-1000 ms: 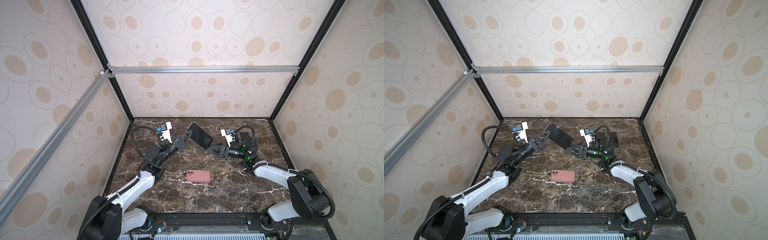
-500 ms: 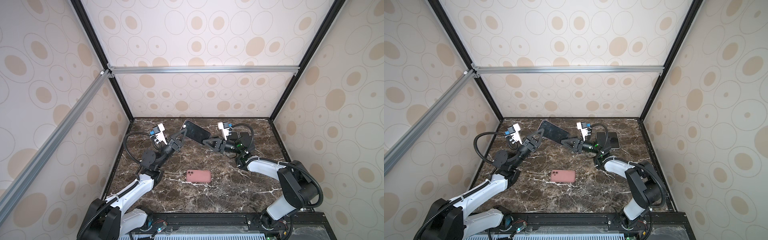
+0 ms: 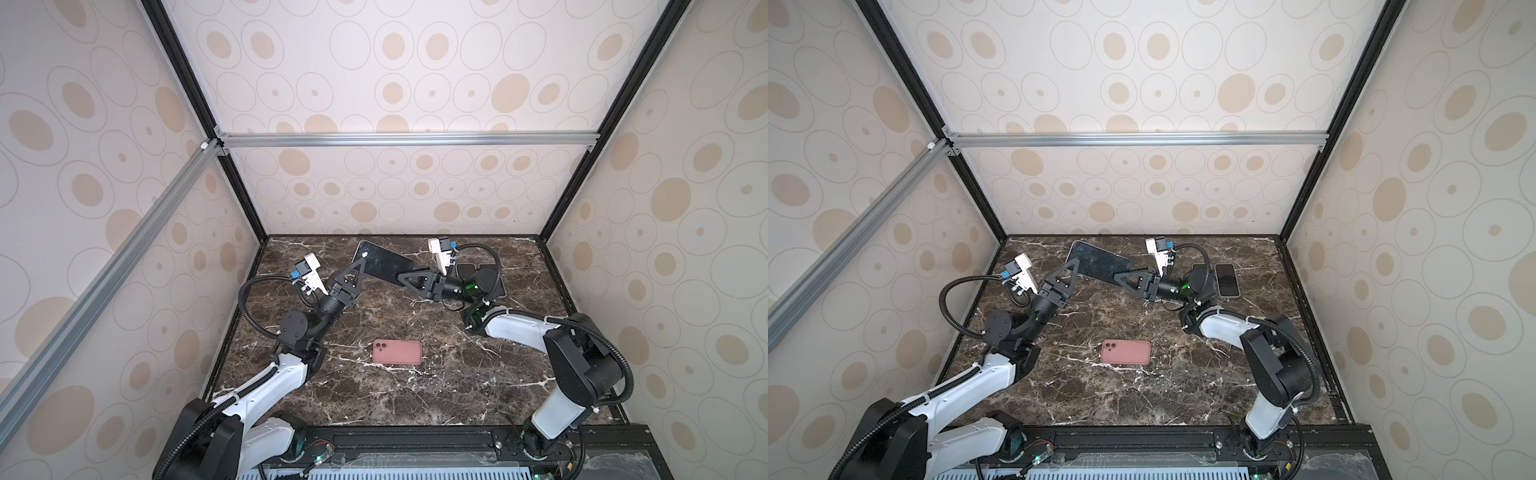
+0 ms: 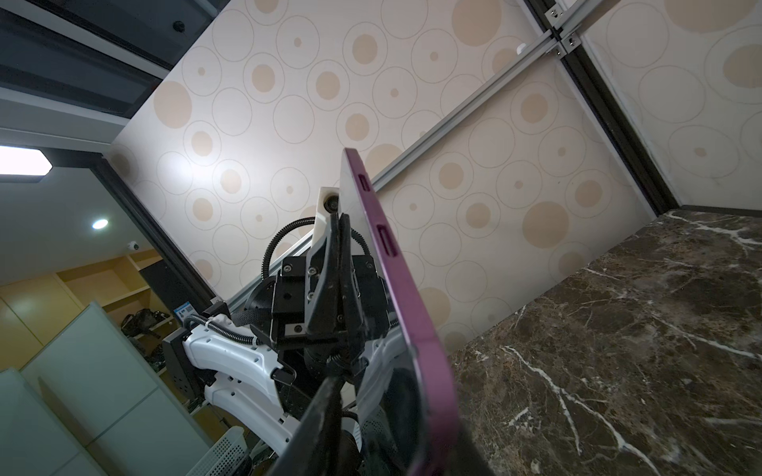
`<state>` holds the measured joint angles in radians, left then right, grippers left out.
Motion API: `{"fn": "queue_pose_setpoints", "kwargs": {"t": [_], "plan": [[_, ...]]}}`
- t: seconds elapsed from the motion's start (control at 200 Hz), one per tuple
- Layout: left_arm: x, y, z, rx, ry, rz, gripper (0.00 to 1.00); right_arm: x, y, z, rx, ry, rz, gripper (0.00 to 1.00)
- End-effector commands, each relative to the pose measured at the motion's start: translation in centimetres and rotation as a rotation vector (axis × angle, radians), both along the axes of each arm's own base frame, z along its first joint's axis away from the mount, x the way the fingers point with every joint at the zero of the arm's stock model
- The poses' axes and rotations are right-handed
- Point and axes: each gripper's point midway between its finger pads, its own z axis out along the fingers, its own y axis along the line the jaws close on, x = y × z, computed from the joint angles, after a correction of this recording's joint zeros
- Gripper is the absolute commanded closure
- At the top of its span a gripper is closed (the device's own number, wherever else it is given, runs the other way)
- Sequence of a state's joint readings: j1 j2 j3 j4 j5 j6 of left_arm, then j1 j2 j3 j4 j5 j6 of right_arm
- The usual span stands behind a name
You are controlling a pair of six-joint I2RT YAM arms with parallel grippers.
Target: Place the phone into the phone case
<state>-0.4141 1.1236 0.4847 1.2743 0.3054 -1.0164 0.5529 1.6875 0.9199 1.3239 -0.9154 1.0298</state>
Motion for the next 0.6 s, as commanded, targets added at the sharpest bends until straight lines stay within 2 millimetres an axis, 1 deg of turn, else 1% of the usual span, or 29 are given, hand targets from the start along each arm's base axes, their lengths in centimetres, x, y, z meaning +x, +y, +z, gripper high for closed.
{"fn": "queue_pose_setpoints", "kwargs": {"t": [0.0, 0.065, 0.155, 0.28, 0.41, 0.465, 0.49, 0.535, 0.595], "plan": [[-1.8, 1.8, 3.2, -0.107, -0.118, 0.023, 1.0, -0.5, 0.4, 1.3, 0.043, -0.03, 0.023, 0.68], [-1.9, 1.8, 3.2, -0.112, -0.122, 0.023, 1.0, -0.4, 0.5, 1.4, 0.052, -0.027, 0.025, 0.73], [-1.8, 1.8, 3.0, -0.111, -0.117, 0.023, 1.0, -0.5, 0.7, 1.7, 0.057, -0.031, 0.03, 0.76], [-1.9, 1.9, 2.8, -0.108, -0.114, 0.026, 1.0, -0.4, 0.7, 1.9, 0.061, -0.033, 0.029, 0.82], [-1.8, 2.0, 2.3, -0.1, -0.105, 0.039, 1.0, -0.3, 0.7, 2.2, 0.067, -0.032, 0.024, 0.92], [-1.8, 2.1, 2.0, -0.091, -0.101, 0.05, 0.91, -0.3, 0.7, 2.2, 0.068, -0.028, 0.024, 0.95], [-1.7, 2.2, 1.8, -0.089, -0.095, 0.056, 0.84, -0.3, 0.6, 2.2, 0.068, -0.024, 0.024, 0.95], [-1.7, 2.4, 1.4, -0.081, -0.088, 0.071, 0.7, -0.3, 0.6, 2.3, 0.069, -0.024, 0.026, 0.97], [-1.6, 2.4, 0.7, -0.062, -0.073, 0.084, 0.57, -0.4, 0.6, 2.2, 0.064, -0.017, 0.027, 0.99]]}}
